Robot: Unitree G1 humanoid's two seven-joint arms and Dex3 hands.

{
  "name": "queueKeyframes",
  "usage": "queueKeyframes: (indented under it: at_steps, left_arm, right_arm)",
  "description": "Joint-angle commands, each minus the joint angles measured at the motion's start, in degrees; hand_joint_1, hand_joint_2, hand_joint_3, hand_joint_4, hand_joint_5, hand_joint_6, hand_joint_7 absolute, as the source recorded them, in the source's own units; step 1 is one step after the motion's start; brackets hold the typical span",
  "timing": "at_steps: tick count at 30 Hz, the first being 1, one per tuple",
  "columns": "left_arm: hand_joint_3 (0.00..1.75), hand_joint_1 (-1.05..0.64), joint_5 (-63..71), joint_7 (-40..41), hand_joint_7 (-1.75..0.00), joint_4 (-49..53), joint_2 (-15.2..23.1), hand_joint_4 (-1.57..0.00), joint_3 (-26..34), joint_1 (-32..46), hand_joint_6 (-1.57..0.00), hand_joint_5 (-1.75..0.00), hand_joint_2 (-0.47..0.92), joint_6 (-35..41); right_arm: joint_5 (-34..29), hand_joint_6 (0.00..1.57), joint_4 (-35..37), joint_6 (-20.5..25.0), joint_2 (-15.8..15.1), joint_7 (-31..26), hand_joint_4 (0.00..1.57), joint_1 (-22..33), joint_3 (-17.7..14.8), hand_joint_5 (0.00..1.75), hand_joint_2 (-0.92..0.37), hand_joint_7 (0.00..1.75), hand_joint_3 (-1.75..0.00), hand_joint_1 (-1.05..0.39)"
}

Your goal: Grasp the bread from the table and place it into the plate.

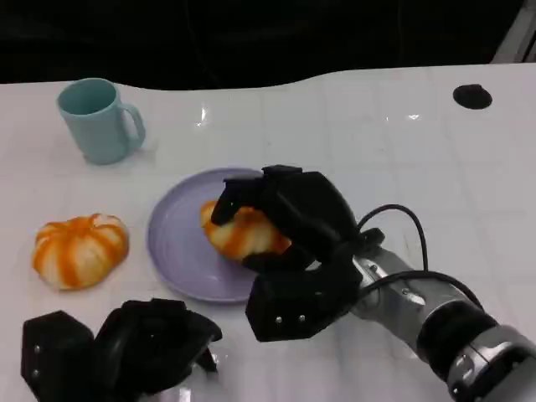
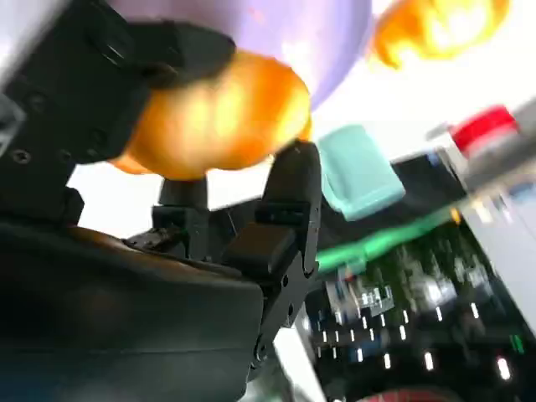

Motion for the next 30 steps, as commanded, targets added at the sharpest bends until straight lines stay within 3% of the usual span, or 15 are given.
queueKeyframes:
  at_steps: [1,6,13,23,27,30]
  left_arm:
    - [0.5,-1.05,0.51,0.09,-0.28,0.64,0.6,-0.91,-0.14,0.48,-1.57,-1.47,0.5,-0.75]
    - [0.5,-1.05,0.32,0.22,-0.28,0.39,0.56,-0.9,-0.12,0.54,-1.57,-1.47,0.49,-0.43]
    - [0.5,-1.05,0.71,0.68,-0.28,0.23,0.54,-0.9,-0.29,0.81,-1.57,-1.48,0.49,-0.46]
    - [0.46,-1.04,0.61,0.54,-0.27,0.47,0.34,-0.89,-0.64,1.67,-1.57,-1.47,0.51,-1.13]
    - [0.43,-1.05,-0.03,0.27,-0.27,0.66,-0.04,-0.9,-0.6,1.58,-1.57,-1.48,0.52,-0.96]
    - [0.42,-1.05,-0.24,0.18,-0.27,0.45,-0.09,-0.89,-0.59,1.6,-1.57,-1.5,0.52,-0.88]
  right_arm:
    - [0.07,0.39,-2.81,2.7,-0.96,4.82,0.07,-0.57,1.03,0.47,-0.9,0.02,-0.15,-0.54]
    - [1.33,0.22,-6.57,3.51,-1.96,8.93,0.0,1.37,0.58,0.22,-0.92,0.01,-0.19,-0.7]
    - [2.87,0.21,-12.81,4.47,-3.99,12.56,0.0,4.6,-0.13,0.17,-0.92,0.01,-0.21,-0.74]
    - [1.84,0.28,-24.17,2.56,-10.41,12.8,0.13,11.85,0.18,0.31,-0.92,0.04,-0.22,-0.7]
    - [3.33,0.29,-28.53,-0.06,-13.75,12.97,0.14,15.75,-1.22,0.36,-0.92,0.05,-0.18,-0.67]
    - [3.86,0.3,-30.69,-1.78,-15.41,12.55,0.05,17.84,-2.22,0.57,-0.92,0.03,-0.16,-0.65]
